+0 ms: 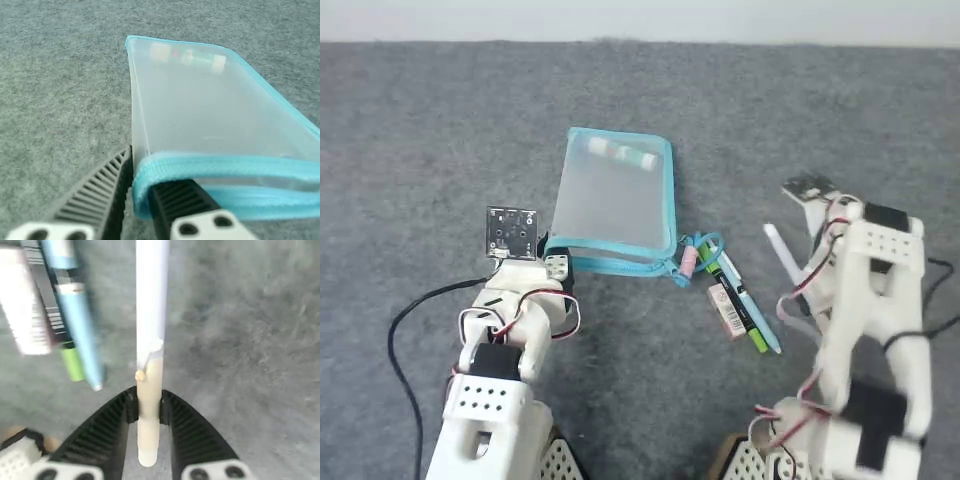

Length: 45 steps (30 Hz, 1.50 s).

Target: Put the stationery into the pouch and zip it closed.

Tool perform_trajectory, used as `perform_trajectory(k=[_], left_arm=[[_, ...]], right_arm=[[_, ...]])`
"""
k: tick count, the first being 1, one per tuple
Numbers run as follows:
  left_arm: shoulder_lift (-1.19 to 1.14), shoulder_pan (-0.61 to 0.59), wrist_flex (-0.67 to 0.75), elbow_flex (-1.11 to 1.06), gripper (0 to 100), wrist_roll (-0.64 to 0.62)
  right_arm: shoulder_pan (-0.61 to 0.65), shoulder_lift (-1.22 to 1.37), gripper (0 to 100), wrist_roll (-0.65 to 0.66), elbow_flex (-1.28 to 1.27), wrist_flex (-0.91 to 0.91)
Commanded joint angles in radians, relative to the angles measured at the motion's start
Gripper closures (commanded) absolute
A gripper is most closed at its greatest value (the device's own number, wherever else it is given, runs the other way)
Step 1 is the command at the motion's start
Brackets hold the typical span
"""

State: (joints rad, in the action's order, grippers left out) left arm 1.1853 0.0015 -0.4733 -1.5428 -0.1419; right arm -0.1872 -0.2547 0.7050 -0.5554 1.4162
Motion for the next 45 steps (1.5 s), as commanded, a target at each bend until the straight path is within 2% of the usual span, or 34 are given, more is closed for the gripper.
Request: perform_trajectory(k=[1, 6, 10, 16, 22, 33, 42, 45], left_arm=[[0.021, 0.006, 0.040, 0.025, 99, 0.005], [0.021, 0.006, 0.041, 0.025, 99, 0.005], [0.021, 0.006, 0.041, 0.025, 99, 0.005], [0.021, 0.006, 0.041, 0.025, 99, 0.006], [0.021, 0.008, 0.041, 0.025, 99, 0.006], [0.021, 0.008, 0.041, 0.025, 99, 0.008], [0.021, 0.008, 0.041, 0.025, 99, 0.008], [0.021, 0.008, 0.041, 0.024, 99, 0.008]], right_arm=[[0.108, -0.255, 99.2, -0.029, 0.048, 0.127], [0.392, -0.464, 99.2, -0.026, 0.048, 0.280], [0.604, -0.553, 99.2, -0.035, 0.048, 0.326], [0.774, -0.478, 99.2, -0.146, 0.054, 0.323], [0.788, -0.286, 99.2, -0.259, 0.089, 0.205], [0.786, 0.156, 99.2, -0.427, 0.460, 0.206], [0.786, 0.375, 99.1, -0.559, 0.836, 0.303], [0.788, 0.423, 92.1, -0.539, 0.954, 0.371]])
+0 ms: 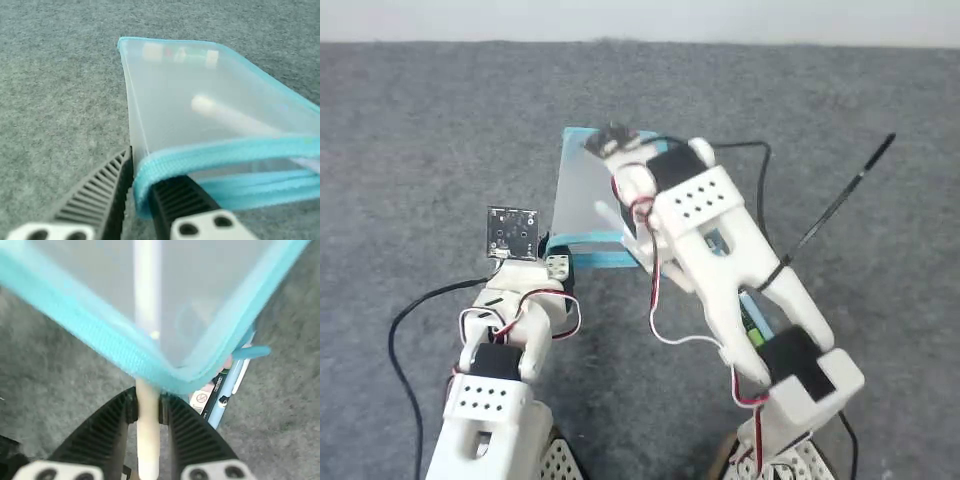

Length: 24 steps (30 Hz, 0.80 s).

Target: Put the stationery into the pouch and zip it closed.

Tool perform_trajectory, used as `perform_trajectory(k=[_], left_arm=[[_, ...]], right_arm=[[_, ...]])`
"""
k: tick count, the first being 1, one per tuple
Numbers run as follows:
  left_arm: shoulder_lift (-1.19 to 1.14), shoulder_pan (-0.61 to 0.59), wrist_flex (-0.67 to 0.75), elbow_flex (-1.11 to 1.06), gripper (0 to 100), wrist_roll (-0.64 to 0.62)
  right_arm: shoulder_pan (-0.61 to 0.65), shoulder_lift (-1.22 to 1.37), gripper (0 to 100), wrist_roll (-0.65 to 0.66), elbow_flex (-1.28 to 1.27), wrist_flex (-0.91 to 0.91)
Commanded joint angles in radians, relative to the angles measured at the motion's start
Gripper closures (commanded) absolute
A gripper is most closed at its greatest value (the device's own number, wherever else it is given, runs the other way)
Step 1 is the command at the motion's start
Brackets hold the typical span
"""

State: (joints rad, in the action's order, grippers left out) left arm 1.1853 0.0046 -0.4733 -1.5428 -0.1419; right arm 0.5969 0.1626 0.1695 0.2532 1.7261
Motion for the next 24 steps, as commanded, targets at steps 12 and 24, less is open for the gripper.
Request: perform_trajectory(k=[12, 24], left_arm=[[0.020, 0.005, 0.041, 0.025, 99, 0.009], [0.021, -0.005, 0.041, 0.027, 99, 0.006]], right_arm=[[0.005, 0.001, 72.8, 0.086, 0.201, 0.070], [-0.168, -0.406, 77.2, 0.242, -0.522, -0.130]])
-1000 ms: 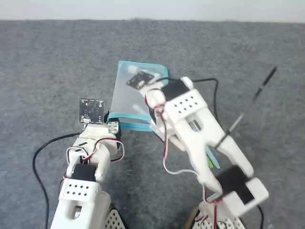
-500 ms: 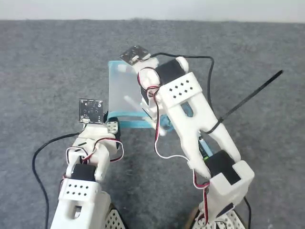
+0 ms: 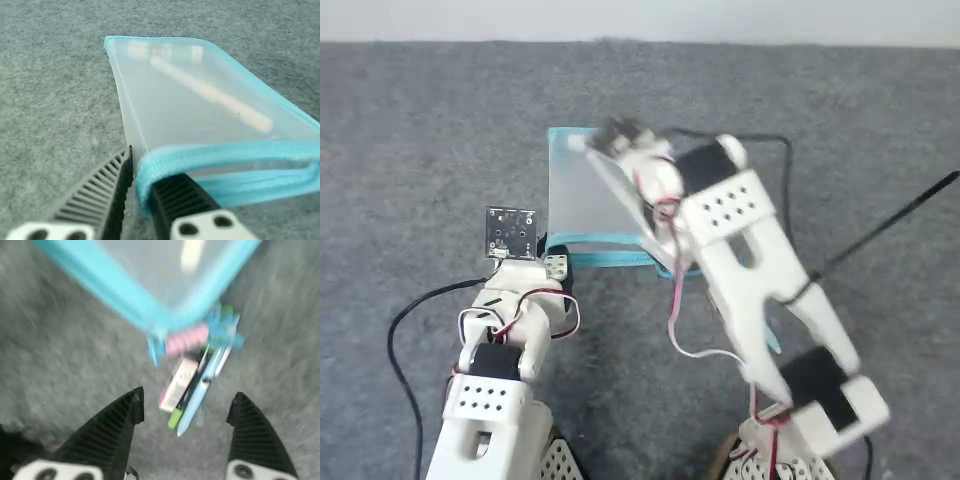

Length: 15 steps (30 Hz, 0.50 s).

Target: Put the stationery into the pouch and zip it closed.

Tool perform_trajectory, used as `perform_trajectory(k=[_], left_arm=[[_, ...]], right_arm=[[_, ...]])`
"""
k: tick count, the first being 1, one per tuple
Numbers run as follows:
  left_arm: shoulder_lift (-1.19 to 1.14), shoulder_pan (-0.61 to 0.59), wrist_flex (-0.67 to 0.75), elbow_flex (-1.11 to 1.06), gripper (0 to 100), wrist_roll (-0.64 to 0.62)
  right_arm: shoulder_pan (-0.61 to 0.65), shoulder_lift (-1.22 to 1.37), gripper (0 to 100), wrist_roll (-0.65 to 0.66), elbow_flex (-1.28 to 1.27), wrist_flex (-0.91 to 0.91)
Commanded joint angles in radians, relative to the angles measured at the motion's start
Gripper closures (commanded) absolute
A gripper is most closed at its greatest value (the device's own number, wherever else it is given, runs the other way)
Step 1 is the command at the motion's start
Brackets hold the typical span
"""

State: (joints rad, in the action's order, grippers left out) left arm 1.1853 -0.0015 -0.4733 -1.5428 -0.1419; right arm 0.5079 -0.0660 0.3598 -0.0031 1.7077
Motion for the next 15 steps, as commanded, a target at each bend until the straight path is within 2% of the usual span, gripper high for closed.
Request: perform_trajectory(k=[1, 6, 10, 15], left_arm=[[0.021, 0.002, 0.041, 0.027, 99, 0.006], [0.021, 0.005, 0.040, 0.025, 99, 0.008], [0.021, 0.006, 0.040, 0.022, 99, 0.009], [0.021, 0.003, 0.037, 0.021, 99, 0.009]], right_arm=[[-0.110, -0.225, 77.9, 0.064, -0.362, -0.157], [-0.231, -0.398, 78.6, 0.147, -0.681, -0.289], [-0.300, -0.432, 78.6, 0.189, -0.783, -0.329], [-0.371, -0.401, 78.6, 0.207, -0.864, -0.461]])
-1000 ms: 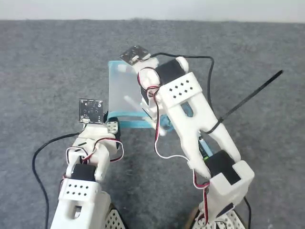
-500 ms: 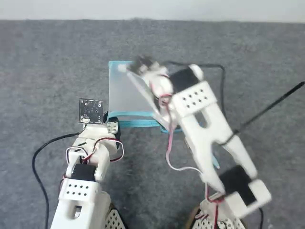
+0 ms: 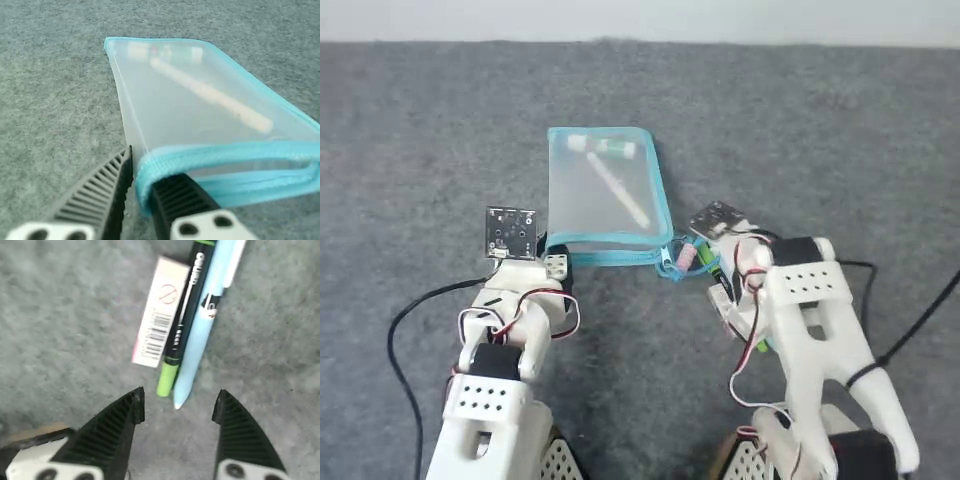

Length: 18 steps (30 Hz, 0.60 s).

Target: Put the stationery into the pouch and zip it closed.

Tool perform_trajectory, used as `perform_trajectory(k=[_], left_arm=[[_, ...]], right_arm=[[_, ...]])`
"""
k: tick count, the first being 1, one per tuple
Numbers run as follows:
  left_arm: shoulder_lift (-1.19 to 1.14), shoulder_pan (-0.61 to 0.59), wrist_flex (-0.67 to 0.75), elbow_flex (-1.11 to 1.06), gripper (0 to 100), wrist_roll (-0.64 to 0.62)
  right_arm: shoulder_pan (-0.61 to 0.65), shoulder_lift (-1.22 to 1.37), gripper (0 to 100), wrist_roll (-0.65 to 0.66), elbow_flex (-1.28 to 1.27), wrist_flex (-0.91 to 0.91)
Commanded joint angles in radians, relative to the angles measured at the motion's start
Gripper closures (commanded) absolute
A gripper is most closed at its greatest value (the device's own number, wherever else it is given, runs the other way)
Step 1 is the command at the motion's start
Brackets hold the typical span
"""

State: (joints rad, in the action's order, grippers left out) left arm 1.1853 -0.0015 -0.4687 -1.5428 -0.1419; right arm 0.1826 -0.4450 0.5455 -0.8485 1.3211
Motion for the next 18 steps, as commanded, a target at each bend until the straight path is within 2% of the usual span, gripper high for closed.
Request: perform_trajectory(k=[1, 11, 18], left_arm=[[0.021, 0.003, 0.032, 0.021, 99, 0.009], [0.021, 0.006, 0.032, 0.021, 99, 0.009], [0.021, 0.008, 0.032, 0.021, 99, 0.009]], right_arm=[[-0.056, -0.010, 78.6, 0.021, -0.029, -0.101], [-0.067, 0.173, 78.6, 0.015, -0.055, -0.285], [-0.068, 0.266, 79.0, 0.015, -0.055, -0.349]])
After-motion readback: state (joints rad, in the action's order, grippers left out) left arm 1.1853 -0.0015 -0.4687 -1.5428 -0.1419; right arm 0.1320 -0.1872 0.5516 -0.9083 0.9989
